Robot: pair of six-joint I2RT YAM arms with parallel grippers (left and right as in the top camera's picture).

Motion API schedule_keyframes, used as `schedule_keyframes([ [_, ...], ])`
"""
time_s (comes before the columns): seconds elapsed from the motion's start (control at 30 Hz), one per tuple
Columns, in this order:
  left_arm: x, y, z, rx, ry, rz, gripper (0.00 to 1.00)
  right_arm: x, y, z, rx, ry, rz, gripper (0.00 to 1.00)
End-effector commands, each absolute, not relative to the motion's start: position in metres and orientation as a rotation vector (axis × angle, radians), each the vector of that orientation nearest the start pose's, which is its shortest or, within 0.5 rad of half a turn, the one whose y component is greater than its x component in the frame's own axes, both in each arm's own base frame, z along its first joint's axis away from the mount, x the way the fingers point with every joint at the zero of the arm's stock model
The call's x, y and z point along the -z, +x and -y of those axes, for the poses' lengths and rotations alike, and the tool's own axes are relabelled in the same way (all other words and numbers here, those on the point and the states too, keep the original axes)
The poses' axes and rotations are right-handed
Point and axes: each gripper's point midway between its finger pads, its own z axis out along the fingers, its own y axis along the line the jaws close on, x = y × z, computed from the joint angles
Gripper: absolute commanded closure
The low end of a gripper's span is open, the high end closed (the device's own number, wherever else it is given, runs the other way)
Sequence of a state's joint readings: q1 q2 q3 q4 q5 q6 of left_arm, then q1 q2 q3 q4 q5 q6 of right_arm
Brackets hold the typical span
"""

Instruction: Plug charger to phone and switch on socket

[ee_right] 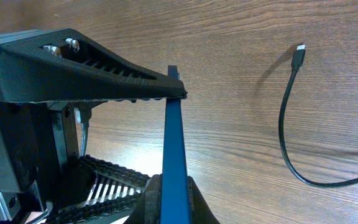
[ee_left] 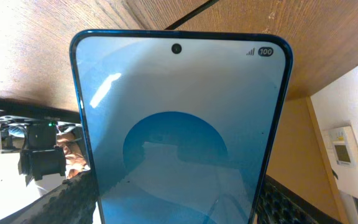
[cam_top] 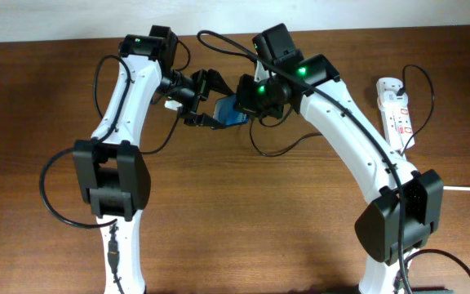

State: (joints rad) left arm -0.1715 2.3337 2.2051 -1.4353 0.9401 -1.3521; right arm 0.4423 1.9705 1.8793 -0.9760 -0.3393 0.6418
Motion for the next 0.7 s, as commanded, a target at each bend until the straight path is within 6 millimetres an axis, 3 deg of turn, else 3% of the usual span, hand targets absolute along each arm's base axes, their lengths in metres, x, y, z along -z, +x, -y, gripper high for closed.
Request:
schedule_keyframes([
  [0.0,-0.191,0.420,0.220,-0.960,1.269,1.924,0.92,-0.179,0.414,-0.260,-0.716,0.079,-2.789,0.96],
  [0.03,-0.191,0.420,0.219,-0.960,1.269,1.925,0.87,-0.179,0.414,-0.260,-0.716,0.079,-2.789,0.96],
  [0.13,-0.191,0.420,0.219,-0.960,1.269,1.926,0.52,-0.179,0.416,-0.257,-0.714,0.087,-2.789,0.96],
  [0.27,-0.190,0.420,0.219,-0.958,1.268,1.937,0.30,-0.176,0.417,-0.245,-0.695,0.121,-2.806,0.96],
  [0.43,-0.190,0.427,0.219,-1.049,1.153,2.057,0.18,-0.176,0.425,-0.215,-0.669,0.173,-2.813,0.96],
  [0.53,-0.187,0.432,0.217,-1.098,1.062,2.172,0.02,-0.185,0.429,-0.194,-0.656,0.205,-2.792,0.96],
  [0.6,-0.188,0.438,0.219,-1.183,0.932,2.277,0.00,-0.197,0.432,-0.179,-0.656,0.215,-2.759,0.96],
  [0.67,-0.196,0.446,0.225,-1.380,0.586,2.458,0.00,-0.216,0.435,-0.164,-0.669,0.243,-2.706,0.96],
])
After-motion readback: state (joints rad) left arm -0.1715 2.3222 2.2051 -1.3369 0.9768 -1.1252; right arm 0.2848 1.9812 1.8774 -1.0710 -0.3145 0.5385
